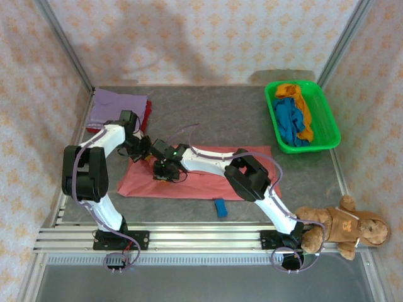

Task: Fold and stack the t-shirts

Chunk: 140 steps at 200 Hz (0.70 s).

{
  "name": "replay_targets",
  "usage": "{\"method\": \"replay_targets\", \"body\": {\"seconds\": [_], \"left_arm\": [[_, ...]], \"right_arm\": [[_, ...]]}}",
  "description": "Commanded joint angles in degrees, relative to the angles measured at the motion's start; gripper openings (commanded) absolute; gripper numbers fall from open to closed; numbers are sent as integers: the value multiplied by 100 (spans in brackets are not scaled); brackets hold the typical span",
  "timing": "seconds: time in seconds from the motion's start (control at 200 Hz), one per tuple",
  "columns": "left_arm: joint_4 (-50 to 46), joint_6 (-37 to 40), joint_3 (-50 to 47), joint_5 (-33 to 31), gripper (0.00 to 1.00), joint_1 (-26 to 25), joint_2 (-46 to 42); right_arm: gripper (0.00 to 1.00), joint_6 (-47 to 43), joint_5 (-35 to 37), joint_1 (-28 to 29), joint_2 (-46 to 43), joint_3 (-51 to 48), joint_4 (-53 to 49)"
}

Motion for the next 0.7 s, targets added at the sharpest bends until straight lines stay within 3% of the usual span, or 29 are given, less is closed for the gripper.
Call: {"method": "replay_targets", "body": {"seconds": [0.0, 0.185, 0.325, 0.696], "left_arm": [[147, 97, -126, 37, 0, 105, 221], [221, 108, -157, 36, 0, 160, 357], [288, 117, -226, 61, 0, 210, 399], [509, 117, -447, 140, 0, 254, 568]], "right_arm": [[17, -94, 287, 10, 346, 35, -477], [11, -247, 390, 6, 331, 244, -652], [27, -301, 425, 10, 391, 312, -755], [22, -520, 610, 52, 996, 960, -1528]]}}
